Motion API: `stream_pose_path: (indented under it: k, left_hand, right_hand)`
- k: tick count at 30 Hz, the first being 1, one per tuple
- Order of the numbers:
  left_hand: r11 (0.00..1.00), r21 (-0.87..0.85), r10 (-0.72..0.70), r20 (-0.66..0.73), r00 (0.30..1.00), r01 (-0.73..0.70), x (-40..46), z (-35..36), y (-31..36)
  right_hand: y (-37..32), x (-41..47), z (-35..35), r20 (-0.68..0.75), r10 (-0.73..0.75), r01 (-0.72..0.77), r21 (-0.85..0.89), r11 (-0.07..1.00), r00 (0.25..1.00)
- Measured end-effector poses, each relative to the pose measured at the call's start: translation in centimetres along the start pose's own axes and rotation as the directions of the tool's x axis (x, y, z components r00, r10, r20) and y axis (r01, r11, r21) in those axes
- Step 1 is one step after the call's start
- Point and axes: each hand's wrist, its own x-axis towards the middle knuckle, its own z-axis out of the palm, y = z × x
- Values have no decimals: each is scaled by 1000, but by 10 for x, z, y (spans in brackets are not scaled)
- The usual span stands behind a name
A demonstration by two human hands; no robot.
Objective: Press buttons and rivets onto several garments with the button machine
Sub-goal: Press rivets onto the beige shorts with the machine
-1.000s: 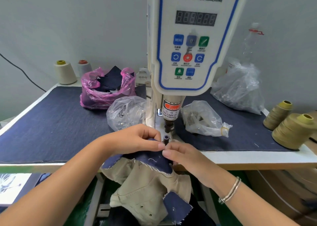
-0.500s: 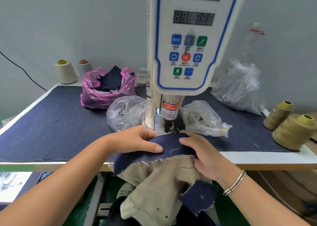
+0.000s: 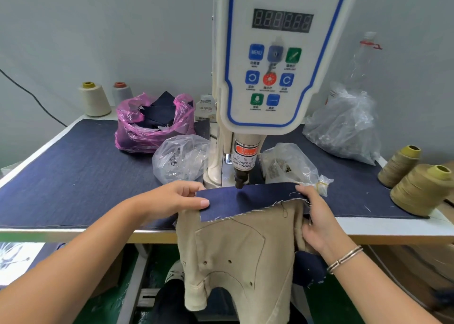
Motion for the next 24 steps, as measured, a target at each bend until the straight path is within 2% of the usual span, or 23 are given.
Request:
stream_pose_path:
  k: [7,13,19,24]
  left_hand:
    - [984,-124,109,-126,986,-125,23,10,0]
    - [946,-318,36,-96,995,-65,35,18,-11]
    - [869,-487,70,-46,996,-84,36,21,-14]
    - [800,-589,65,-104,992,-114,38,21,-24]
  right_hand:
    - [2,14,-11,-57,-63,70,128,989,996]
    - [5,19,-18,-55,-51,57,107,993,997]
    - [-3,20,-29,35,-38,37,44,998,999]
    - [-3,19,-35,116,-38,32,55,998,992]
